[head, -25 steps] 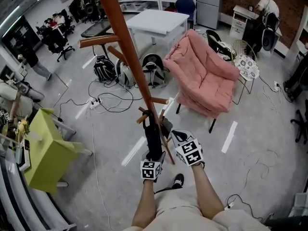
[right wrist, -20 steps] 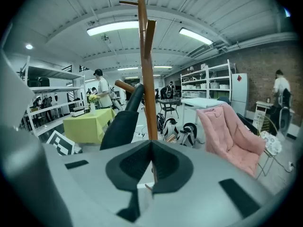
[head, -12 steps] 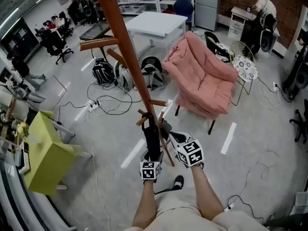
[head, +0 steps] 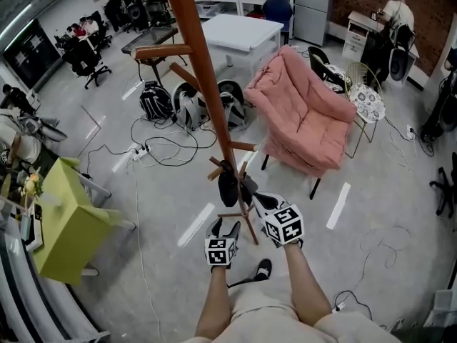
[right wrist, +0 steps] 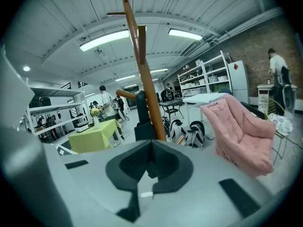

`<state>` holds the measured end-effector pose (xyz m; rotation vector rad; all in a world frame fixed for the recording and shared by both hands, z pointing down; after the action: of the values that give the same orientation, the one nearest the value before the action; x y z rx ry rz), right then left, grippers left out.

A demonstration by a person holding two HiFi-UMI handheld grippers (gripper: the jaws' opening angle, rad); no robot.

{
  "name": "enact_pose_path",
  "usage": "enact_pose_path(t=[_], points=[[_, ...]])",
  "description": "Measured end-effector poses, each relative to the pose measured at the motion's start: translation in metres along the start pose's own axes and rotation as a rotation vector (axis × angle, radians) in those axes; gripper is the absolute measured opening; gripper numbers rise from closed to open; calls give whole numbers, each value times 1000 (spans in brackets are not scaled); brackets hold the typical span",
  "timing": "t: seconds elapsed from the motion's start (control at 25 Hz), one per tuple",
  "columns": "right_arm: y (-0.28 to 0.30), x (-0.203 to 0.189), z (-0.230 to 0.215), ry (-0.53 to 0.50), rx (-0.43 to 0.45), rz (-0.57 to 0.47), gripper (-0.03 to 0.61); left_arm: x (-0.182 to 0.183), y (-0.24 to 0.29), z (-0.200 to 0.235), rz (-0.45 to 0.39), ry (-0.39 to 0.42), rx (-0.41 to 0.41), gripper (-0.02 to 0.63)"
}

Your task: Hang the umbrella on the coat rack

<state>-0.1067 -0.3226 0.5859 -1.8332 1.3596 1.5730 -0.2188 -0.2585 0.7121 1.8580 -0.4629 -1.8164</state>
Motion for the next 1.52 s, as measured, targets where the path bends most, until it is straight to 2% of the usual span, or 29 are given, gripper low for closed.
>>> enact_pose_path(t=[0.12, 0.28, 0.56, 0.8, 1.12, 1.28, 1.52], points=[[1, -2, 1, 3, 10, 0, 5, 6, -4, 6, -29, -31, 11, 281], [2, 0, 5, -2, 20, -4, 5, 35, -16, 26, -105, -62, 45, 281], [2, 3, 3, -2, 8, -9, 5, 85, -39, 44, -223, -21, 72, 279], [4, 1, 4, 30, 1, -35, 5, 115, -55, 35, -297, 3, 16, 279], [2, 5, 7, 26, -3, -51, 5, 134, -69, 36, -333, 51, 24, 279], [3, 5, 7, 19, -13, -52, 5, 145, -76, 39, -368, 56, 20, 259], [0, 2, 14, 34, -28, -49, 5, 149, -83, 40, -371, 82, 14, 208]])
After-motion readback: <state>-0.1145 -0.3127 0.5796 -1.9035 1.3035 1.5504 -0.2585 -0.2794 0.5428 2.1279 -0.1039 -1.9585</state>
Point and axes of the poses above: the fingertips, and each gripper's own axes: y forward along the fingers, z to its left, x out of its top, the point moved 2 cm from there along -y, backward along the fingers, and after that the axes turned 11 degrees about x, right-handed, at the moved point
